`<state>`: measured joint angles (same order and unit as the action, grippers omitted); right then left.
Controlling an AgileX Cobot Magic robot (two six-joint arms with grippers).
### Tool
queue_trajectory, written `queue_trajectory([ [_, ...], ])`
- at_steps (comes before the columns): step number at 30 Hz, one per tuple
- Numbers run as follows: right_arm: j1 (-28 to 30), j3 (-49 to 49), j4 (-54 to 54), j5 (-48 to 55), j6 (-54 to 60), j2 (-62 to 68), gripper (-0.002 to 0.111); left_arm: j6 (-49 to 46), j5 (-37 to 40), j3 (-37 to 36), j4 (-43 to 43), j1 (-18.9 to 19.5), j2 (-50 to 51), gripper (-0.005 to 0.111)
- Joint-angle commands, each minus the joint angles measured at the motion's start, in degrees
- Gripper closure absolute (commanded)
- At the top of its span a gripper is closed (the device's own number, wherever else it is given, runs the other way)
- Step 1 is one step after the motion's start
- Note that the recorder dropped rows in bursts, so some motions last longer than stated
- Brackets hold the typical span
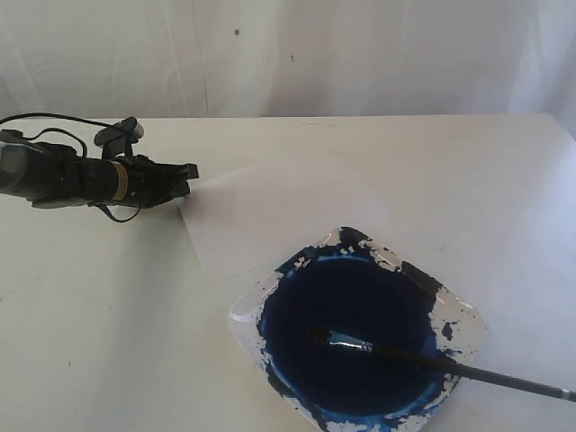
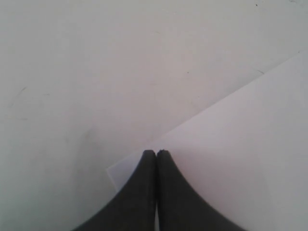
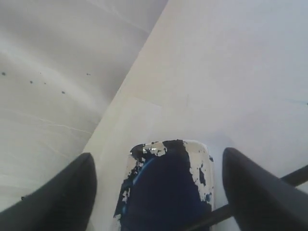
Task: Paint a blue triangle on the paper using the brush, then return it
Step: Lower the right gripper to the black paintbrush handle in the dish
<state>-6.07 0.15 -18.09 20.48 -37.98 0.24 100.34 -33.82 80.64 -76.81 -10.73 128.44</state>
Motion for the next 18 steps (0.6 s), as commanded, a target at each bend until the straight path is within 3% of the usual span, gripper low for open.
queue_trajectory([
  [1,-0.2,-0.1,-0.3,-4.5,6.2,2.9,0.040,0.0,0.5,0.1,-0.4,-0.2,0.1,0.107],
  [6,-0.2,-0.6,-0.3,-12.5,15.3,9.0,0.040,0.0,0.5,0.1,-0.4,-0.2,0.1,0.107],
  [18,-0.2,-12.3,-4.8,3.2,28.4,34.1,0.040,-0.1,0.5,0.1,-0.4,-0.2,0.1,0.107],
])
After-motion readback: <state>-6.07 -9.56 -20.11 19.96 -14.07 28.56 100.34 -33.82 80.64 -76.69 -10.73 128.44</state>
